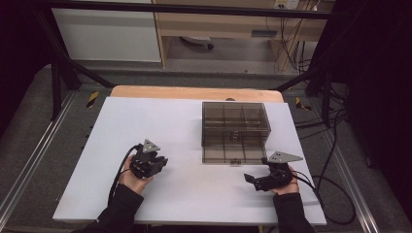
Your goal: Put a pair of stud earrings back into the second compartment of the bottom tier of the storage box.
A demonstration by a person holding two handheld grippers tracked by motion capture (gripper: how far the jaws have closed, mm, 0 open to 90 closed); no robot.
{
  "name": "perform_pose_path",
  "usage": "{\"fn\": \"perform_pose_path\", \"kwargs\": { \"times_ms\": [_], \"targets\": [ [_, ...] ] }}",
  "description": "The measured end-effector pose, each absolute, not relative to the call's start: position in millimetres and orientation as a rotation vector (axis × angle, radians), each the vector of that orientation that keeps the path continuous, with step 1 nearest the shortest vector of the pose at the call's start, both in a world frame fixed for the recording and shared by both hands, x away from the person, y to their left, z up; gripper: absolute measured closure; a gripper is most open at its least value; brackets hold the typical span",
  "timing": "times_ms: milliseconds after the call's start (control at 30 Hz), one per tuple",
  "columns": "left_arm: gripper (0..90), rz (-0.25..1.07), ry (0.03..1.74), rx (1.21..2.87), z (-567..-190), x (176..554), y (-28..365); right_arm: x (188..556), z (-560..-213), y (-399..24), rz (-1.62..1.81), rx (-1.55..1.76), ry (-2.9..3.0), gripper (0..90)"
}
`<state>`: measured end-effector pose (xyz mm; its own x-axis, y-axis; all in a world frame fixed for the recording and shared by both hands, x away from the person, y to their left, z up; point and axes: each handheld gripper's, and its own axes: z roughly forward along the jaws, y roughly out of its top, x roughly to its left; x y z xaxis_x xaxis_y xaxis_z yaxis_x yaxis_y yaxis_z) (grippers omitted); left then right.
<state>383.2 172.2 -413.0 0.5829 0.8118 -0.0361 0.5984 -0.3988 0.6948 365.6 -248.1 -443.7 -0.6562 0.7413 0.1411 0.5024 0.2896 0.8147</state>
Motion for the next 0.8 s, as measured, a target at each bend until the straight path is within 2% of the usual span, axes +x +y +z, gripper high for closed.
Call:
{"fn": "perform_pose_path", "kwargs": {
  "times_ms": [800],
  "targets": [
    [80.3,0.373,1.035,2.15,-403,390,133,365,-444,-248,1.297,1.137,2.3,0.4]
  ]
}}
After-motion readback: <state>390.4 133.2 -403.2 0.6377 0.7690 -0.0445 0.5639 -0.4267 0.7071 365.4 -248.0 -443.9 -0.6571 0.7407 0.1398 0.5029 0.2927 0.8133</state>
